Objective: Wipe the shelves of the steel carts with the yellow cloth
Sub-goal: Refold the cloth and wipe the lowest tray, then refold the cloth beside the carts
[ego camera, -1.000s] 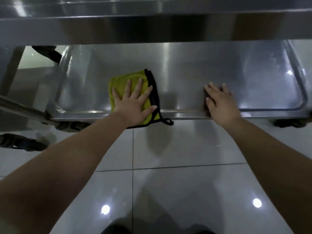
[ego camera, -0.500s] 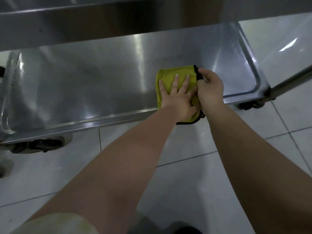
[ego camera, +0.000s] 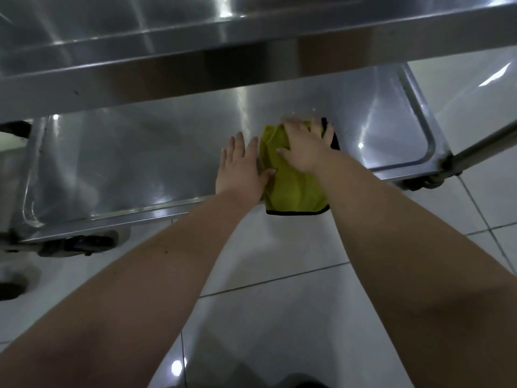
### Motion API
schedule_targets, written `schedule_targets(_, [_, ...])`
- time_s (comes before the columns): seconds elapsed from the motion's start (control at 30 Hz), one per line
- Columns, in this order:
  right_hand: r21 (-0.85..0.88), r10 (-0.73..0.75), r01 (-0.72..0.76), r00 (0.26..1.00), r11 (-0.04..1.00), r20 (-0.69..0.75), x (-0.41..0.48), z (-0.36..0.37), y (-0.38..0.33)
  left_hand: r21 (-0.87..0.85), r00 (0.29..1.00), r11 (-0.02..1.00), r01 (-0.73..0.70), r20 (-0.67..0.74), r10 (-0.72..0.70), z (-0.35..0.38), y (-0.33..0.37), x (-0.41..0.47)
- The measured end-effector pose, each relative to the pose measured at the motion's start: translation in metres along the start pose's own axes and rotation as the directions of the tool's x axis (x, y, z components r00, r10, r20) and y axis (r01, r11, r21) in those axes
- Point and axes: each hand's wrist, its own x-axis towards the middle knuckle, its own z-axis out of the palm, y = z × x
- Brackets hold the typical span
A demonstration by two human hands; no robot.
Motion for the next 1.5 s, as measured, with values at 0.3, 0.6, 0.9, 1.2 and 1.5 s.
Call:
schedule_targets(0.3, [-0.135, 0.021, -0.037, 0.993, 0.99, -0.117, -0.017, -0.004, -0.008, -0.135, 0.994, 0.99, 0.052, -0.087, -0.064, -0.006, 0.011, -0.005])
schedule_targets(0.6, [0.004, -0.23, 0.26, 0.861, 0.965, -0.453, -0.103, -0.009, -0.005, -0.402, 0.996, 0.912, -0.087, -0.021, 0.086, -0.021, 0.006, -0.013])
schedule_targets(0.9, [0.316, -0.215, 0.333, 0.909, 0.888, -0.356, -0.152, -0.039, -0.023, -0.558, 0.972, 0.798, -0.226, -0.082, 0.218, -0.065, 0.004, -0.072])
schedule_targets(1.2, [0.503, -0.159, 0.264, 0.957, 0.823, -0.243, -0.182, -0.077, -0.043, -0.531, 0.996, 0.847, -0.005, 0.074, 0.052, -0.101, -0.022, -0.109])
schedule_targets(1.5, [0.338, -0.159, 0.161, 0.987, 0.927, -0.033, -0.231, -0.144, -0.094, -0.286, 0.999, 0.957, -0.044, -0.005, 0.045, -0.209, 0.021, -0.154])
